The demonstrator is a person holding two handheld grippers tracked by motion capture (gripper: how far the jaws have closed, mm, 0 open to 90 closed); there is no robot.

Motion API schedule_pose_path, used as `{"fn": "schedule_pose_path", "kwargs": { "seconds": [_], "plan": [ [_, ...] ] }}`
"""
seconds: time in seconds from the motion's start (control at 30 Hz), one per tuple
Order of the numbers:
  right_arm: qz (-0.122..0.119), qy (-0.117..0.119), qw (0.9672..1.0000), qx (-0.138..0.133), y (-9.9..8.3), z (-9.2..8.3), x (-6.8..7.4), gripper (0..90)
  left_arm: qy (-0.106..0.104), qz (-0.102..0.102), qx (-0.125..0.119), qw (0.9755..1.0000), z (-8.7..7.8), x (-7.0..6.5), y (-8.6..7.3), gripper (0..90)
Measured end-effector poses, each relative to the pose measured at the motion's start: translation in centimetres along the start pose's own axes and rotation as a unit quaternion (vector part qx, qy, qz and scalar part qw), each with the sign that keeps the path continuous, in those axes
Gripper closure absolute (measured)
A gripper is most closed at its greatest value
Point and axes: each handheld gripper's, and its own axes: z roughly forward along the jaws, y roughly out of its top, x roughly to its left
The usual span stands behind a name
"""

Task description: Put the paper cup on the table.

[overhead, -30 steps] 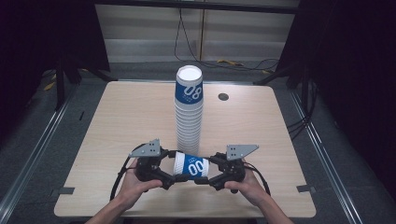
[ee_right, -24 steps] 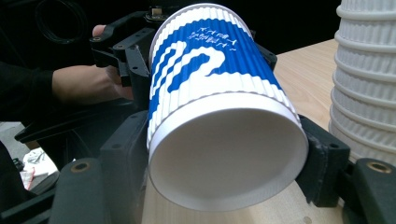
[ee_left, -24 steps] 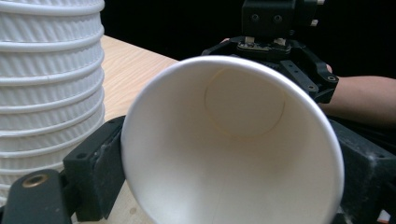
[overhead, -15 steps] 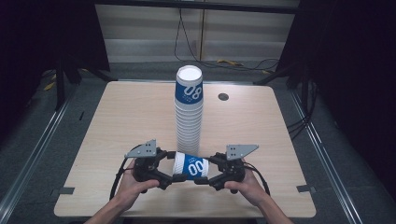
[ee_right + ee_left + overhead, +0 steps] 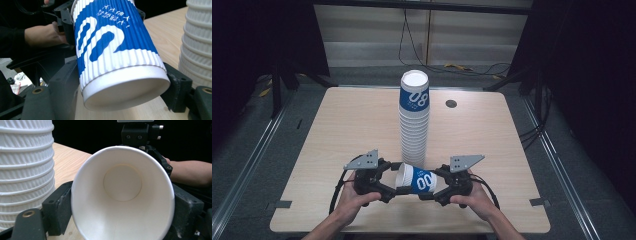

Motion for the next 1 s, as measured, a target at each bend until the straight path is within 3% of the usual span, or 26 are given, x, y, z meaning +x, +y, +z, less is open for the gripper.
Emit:
{"fn": "schedule_pose_path", "kwargs": {
  "seconds": [0.17, 0.3, 0.5, 0.63, 1.0],
  "plan": [
    [0.003, 0.003, 1.0, 0.007, 0.0, 0.1, 0.1, 24.4, 0.001, 0.0, -0.001, 1.0, -0.1, -0.1, 0.1, 18.7],
    [0.019, -0.007, 0.9996, 0.021, -0.1, 0.2, 0.0, 18.6, 0.004, -0.005, -0.007, 1.0, -0.4, -0.1, 0.4, 18.6],
    [0.014, -0.02, 0.9992, 0.031, 0.0, 0.1, 0.2, 18.1, 0.014, 0.002, 0.001, 0.9999, -1.1, 0.0, 0.9, 18.5],
    [0.011, -0.037, 0.9985, 0.039, 0.0, -0.1, 0.1, 17.6, 0.015, -0.009, 0.003, 0.9999, -1.4, 0.2, 1.2, 18.5],
    [0.004, -0.067, 0.9959, 0.061, 0.2, -0.5, -0.3, 17.6, 0.039, -0.022, 0.04, 0.9982, -2.8, 0.7, 2.0, 18.2]
  ]
}}
